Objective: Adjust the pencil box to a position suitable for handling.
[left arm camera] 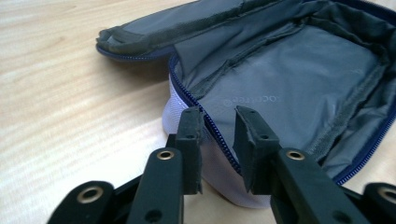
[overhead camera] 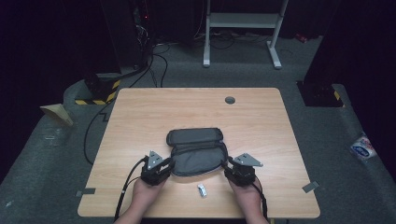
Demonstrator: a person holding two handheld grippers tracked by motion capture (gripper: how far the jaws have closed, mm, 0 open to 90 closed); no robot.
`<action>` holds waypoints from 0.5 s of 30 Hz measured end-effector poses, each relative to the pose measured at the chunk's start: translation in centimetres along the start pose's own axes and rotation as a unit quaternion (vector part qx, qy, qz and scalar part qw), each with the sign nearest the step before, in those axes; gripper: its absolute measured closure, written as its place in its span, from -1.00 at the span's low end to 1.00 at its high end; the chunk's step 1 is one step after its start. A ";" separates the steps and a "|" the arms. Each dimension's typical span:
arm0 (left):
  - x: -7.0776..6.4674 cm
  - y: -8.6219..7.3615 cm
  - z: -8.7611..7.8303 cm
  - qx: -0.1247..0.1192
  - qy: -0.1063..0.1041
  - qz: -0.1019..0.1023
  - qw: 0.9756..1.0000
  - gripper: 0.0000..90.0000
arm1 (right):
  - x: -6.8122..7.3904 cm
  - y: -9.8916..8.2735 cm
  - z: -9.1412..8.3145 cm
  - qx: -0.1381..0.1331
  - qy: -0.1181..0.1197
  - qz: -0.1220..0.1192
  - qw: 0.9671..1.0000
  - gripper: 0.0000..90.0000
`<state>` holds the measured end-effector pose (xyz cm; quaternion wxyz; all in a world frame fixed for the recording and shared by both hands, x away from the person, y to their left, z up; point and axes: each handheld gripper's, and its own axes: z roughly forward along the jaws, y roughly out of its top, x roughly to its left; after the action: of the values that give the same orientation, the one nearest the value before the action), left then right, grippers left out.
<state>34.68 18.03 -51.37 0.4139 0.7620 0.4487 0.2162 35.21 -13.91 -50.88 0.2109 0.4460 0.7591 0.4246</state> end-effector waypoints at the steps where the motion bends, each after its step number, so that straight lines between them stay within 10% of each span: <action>1: 0.2 0.2 0.3 0.000 0.001 0.002 1.000 0.63 | 0.0 0.0 0.1 0.000 -0.001 0.000 1.000 0.40; 15: 1.9 3.0 4.6 -0.010 0.018 -0.022 1.000 0.65 | -2.4 1.8 2.7 -0.003 -0.027 0.019 0.999 0.38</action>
<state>40.36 16.94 -51.58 0.4179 0.7437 0.4705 0.2256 39.23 -14.31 -51.04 0.2248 0.4714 0.7430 0.4186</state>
